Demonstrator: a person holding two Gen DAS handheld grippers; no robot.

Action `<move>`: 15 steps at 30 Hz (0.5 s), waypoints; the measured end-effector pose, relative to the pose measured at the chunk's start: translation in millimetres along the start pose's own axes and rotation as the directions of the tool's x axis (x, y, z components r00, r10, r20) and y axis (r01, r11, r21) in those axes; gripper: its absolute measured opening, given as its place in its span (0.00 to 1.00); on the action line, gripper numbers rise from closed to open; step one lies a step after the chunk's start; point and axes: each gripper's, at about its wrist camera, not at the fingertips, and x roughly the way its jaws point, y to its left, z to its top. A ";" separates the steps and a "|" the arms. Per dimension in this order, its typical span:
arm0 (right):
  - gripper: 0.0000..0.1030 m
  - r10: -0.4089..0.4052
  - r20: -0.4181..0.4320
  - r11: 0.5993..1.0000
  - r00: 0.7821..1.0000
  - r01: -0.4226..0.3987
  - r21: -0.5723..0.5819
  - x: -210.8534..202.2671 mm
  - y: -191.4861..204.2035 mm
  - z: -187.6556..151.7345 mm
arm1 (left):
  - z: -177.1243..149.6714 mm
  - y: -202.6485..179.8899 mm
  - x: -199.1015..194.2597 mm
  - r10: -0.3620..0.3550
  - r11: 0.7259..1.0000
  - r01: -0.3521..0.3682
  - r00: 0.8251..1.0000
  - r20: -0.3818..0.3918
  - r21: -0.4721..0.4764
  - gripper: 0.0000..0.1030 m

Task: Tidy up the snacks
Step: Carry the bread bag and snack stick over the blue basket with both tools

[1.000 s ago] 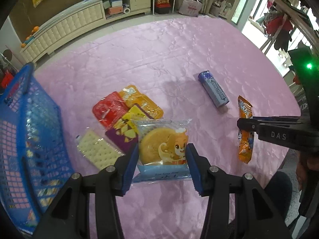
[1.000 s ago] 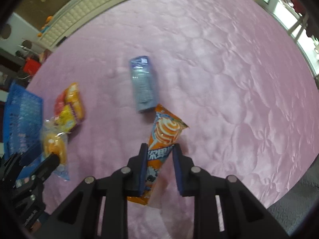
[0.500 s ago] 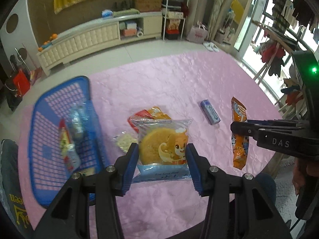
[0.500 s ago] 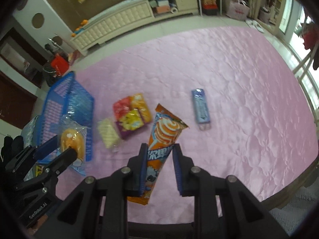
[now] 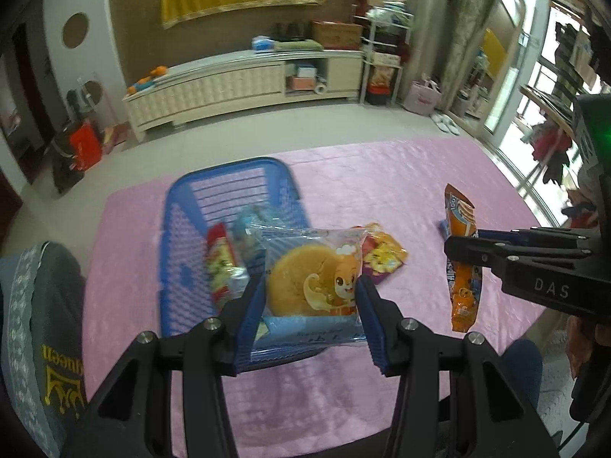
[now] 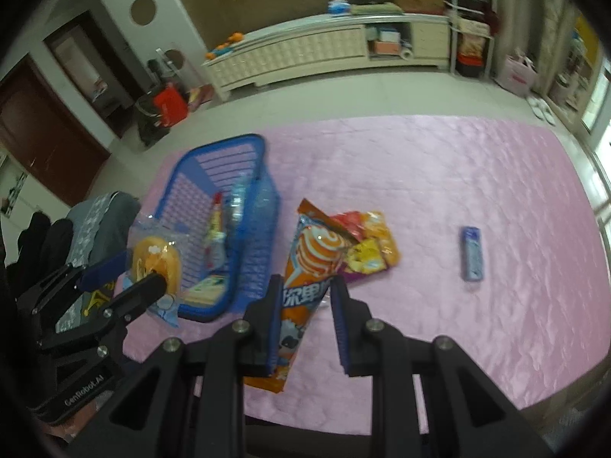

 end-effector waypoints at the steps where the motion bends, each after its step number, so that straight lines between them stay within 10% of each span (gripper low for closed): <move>1: 0.28 0.006 -0.002 1.000 1.000 -0.006 -0.010 2.7 5.7 2.3 | -1.3 6.1 -2.2 0.006 1.000 -0.006 1.000 0.001 -0.009 0.45; 15: 0.28 0.048 -0.072 0.988 0.996 -0.058 -0.140 51.7 75.4 25.3 | -10.8 66.4 13.6 0.049 0.993 -0.052 0.998 -0.035 -0.104 0.45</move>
